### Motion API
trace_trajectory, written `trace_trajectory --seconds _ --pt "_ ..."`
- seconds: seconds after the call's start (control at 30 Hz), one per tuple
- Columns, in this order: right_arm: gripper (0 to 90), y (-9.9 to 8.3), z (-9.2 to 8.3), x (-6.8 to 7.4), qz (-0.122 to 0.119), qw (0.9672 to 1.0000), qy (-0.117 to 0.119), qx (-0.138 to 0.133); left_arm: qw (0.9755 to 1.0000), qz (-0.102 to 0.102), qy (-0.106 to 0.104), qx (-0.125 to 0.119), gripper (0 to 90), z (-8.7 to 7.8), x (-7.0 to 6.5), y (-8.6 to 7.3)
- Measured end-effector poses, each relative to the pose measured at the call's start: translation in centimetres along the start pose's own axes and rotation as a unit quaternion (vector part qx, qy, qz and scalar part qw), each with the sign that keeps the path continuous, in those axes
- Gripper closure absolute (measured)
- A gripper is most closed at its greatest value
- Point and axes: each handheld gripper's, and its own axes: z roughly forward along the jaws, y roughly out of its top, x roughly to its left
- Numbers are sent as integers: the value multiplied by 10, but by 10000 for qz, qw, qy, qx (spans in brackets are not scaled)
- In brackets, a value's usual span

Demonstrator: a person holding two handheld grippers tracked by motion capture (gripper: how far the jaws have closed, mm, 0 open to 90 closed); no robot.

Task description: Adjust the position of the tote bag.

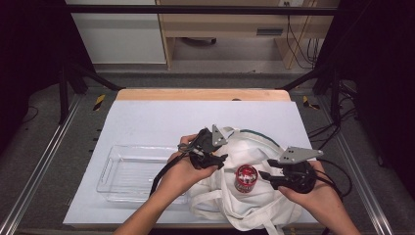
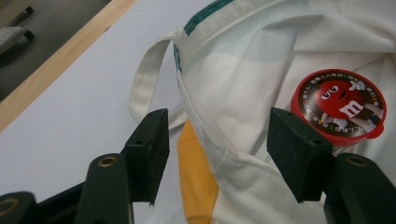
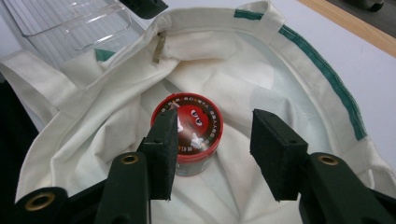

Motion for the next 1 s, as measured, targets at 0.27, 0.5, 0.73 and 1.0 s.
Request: trace_trajectory --seconds 0.27,0.5,0.73,1.0 --pt "405 13 10 -2 -158 9996 -180 145 10000 -44 26 -18 265 -8 0 -7" --pt "314 23 25 -3 -228 9990 -210 317 9998 -190 38 -35 192 -15 7 -18" --pt "253 30 43 -1 -302 9980 -145 528 9993 -355 111 -101 150 -26 18 -30" --pt "204 31 59 -3 -337 9954 -28 896 9979 -604 190 -136 124 -36 36 -49"
